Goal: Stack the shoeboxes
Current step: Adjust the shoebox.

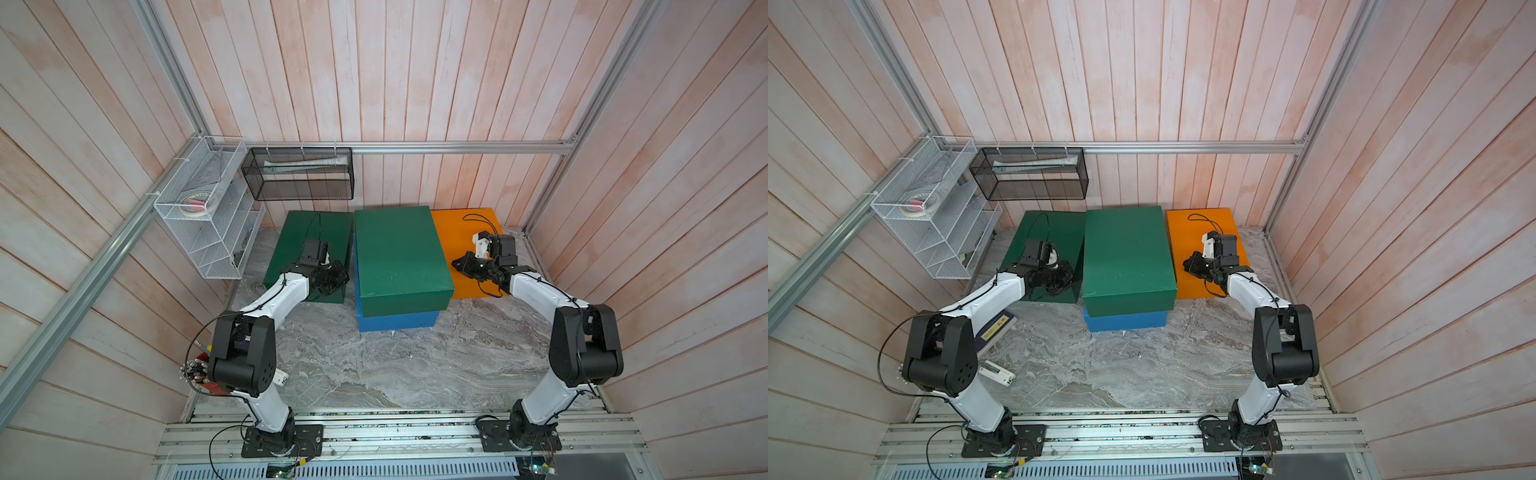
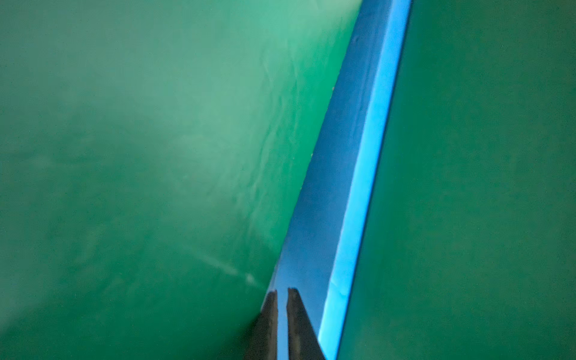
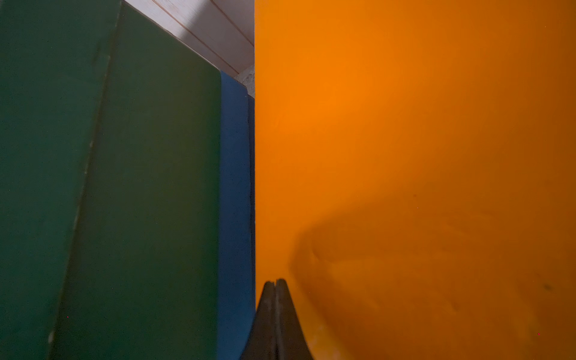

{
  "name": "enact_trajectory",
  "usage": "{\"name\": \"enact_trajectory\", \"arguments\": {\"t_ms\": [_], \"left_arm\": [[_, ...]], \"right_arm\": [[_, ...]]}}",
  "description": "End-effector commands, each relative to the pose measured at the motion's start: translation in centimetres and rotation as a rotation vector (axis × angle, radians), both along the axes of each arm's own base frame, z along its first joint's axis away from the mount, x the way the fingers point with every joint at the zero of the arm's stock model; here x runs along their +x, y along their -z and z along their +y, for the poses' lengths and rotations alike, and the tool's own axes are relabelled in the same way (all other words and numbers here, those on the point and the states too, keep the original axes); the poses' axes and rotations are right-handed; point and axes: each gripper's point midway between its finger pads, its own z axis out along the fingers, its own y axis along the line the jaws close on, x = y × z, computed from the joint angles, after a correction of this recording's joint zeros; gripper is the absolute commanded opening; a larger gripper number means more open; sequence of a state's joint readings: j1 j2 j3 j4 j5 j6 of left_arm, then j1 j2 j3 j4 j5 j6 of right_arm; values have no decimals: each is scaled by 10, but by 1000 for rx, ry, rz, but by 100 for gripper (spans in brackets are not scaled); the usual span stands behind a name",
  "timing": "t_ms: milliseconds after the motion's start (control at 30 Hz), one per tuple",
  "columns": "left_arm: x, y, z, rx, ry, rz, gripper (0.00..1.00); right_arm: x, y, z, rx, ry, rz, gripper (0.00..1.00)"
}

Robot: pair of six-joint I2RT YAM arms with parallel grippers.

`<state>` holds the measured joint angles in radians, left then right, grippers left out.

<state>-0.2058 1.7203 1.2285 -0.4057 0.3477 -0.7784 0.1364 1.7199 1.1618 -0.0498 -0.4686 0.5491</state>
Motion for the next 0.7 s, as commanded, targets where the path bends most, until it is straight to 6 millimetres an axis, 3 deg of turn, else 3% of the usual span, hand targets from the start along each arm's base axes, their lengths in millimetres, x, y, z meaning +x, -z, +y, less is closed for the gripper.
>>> {"name": "enact_trajectory", "arguments": {"t_ms": [0,133,333,667], "left_arm": [[8,0,-4,-13,12,-12,12],[12,4,-10,-20,22,-9,12],[13,5,-20,-38,42,-8,12],[13,3,-29,-44,59,-14,12]], "right_arm": [[5,-11,25,17,-65,-40,0],[5,-4,43,10,-98,-27,0],[3,6,44,8,-90,3,0],[5,3,61,44,-111,-3,0]]}}
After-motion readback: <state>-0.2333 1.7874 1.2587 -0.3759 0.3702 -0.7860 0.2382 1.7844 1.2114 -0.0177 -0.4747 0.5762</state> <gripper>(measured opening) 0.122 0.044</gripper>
